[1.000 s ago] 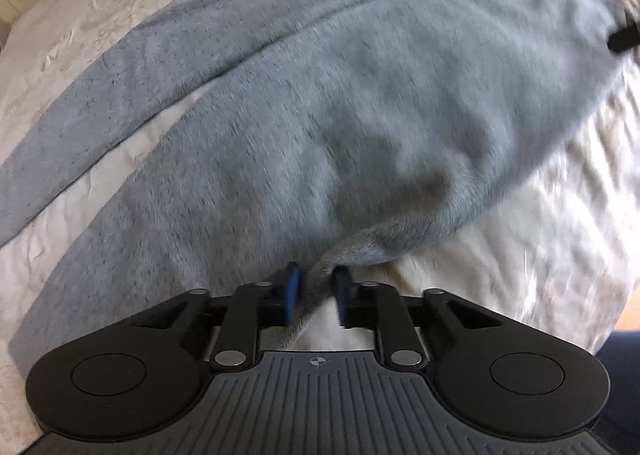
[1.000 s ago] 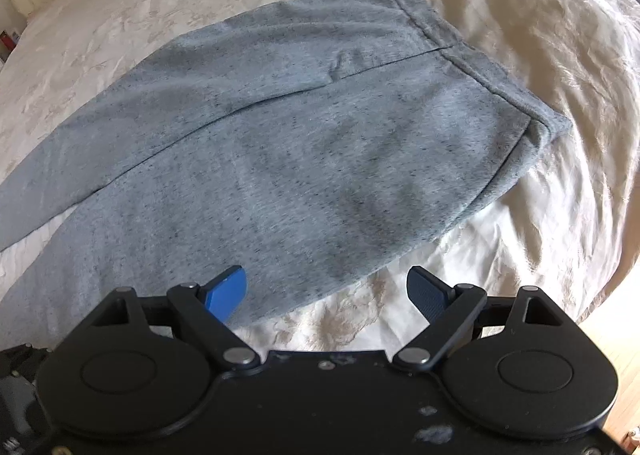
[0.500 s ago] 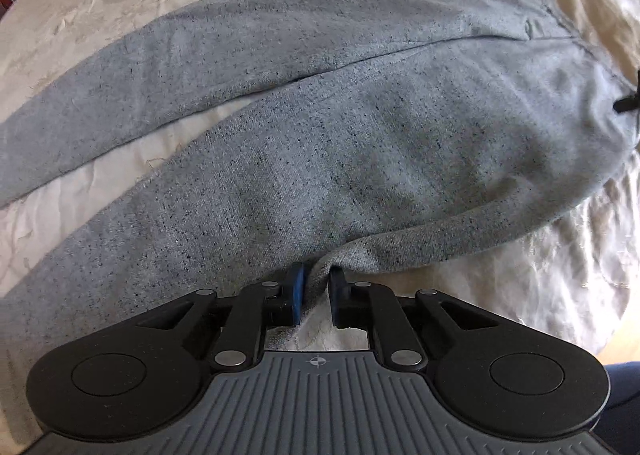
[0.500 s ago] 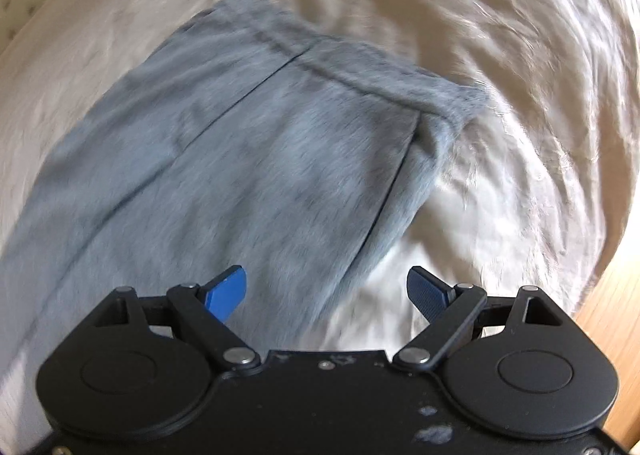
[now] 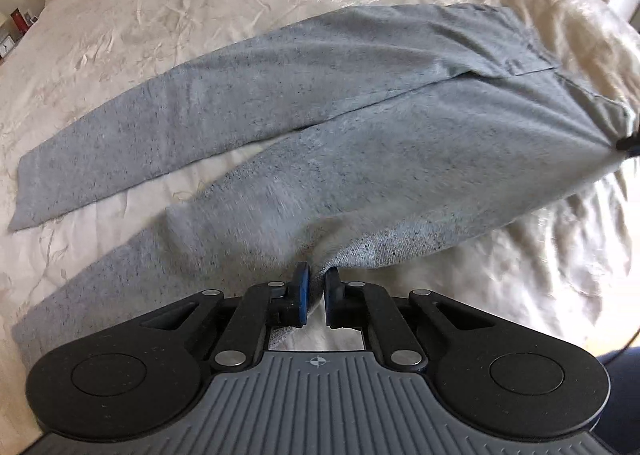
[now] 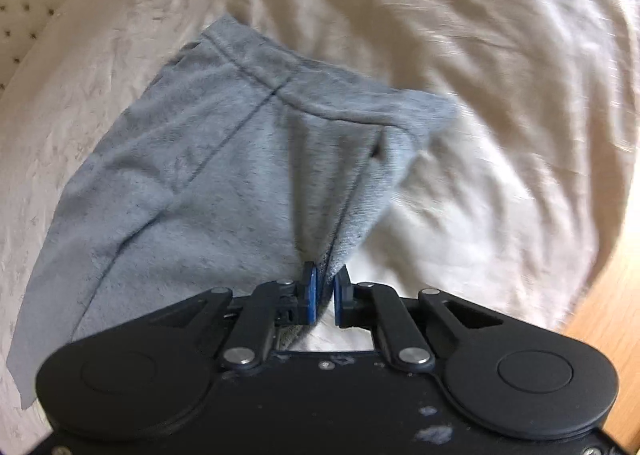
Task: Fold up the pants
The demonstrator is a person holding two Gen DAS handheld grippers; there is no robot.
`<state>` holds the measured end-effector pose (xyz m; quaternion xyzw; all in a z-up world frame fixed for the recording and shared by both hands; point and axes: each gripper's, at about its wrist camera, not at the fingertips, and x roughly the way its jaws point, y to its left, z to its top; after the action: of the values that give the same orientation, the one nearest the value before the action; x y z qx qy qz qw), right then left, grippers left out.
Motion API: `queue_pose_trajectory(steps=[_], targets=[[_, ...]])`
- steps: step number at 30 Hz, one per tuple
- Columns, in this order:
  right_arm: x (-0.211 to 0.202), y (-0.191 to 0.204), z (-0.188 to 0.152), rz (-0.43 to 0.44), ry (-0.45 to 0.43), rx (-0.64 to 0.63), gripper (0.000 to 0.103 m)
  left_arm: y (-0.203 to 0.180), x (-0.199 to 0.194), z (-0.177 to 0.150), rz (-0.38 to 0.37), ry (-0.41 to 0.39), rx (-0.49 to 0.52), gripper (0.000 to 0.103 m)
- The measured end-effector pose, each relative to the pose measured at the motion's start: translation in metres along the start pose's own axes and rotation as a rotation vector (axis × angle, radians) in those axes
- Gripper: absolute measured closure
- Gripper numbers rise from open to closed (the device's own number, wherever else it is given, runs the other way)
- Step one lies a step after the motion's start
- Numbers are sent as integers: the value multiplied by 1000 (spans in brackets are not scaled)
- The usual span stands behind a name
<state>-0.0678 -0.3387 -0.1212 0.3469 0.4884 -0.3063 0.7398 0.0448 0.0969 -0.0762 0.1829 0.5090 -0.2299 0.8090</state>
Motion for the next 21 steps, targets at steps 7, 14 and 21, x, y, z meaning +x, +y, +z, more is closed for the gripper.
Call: queue_pose_trajectory(steps=[7, 14, 21], targets=[[-8, -42, -12, -18, 52, 39, 91, -19, 7, -9, 62, 6, 119, 94], [10, -8, -10, 108, 34, 0, 17, -28, 36, -14, 75, 54, 129, 94], [58, 7, -5, 89, 111, 90, 23, -32, 43, -22, 113, 63, 157, 90]])
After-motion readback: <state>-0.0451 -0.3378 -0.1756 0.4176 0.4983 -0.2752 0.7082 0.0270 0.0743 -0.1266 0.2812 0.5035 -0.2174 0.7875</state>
